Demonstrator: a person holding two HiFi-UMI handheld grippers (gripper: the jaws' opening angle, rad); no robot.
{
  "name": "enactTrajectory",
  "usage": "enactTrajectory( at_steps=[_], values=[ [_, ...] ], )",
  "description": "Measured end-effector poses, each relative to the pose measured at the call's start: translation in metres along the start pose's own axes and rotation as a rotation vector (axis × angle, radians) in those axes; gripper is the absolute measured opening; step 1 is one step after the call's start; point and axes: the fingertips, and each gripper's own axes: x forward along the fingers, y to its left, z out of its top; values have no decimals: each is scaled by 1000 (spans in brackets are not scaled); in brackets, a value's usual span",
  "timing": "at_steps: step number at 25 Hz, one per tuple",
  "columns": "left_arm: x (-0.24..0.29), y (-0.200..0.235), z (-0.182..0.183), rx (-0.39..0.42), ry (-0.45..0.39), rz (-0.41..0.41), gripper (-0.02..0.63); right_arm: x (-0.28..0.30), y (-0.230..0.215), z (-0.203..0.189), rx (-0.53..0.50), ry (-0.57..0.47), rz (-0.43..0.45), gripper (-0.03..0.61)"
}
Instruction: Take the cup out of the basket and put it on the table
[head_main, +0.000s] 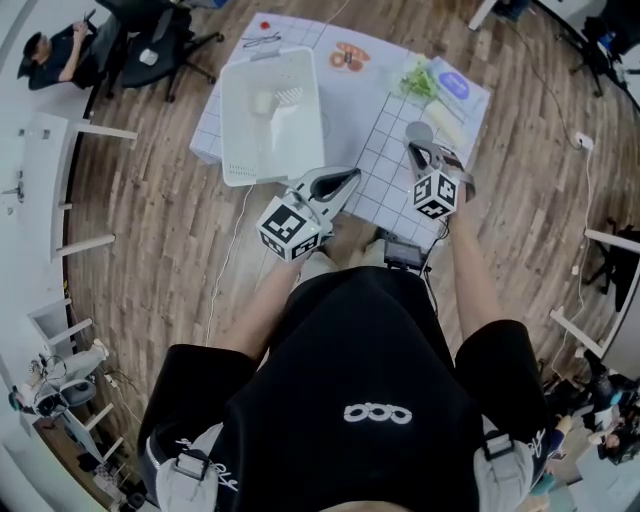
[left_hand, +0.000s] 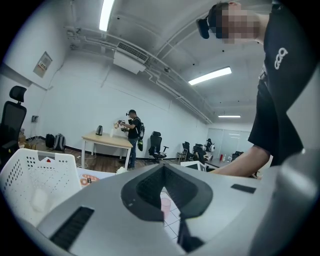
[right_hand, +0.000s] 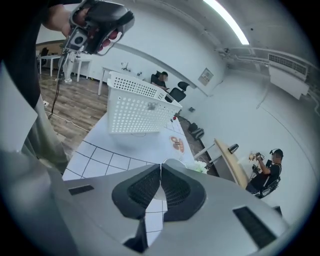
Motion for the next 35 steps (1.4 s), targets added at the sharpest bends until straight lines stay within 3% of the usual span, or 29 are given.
enactTrajectory(
  at_steps=[14, 28, 35],
  values=[
    [7, 37, -13, -53, 31, 90, 8, 98, 25, 1, -56, -14, 104, 31],
    [5, 45, -19, -76, 29, 104, 8, 109, 59, -11, -81, 15, 180, 32],
    [0, 46, -17, -75, 23, 111, 8, 109, 63, -23, -45, 54, 221, 49]
  ],
)
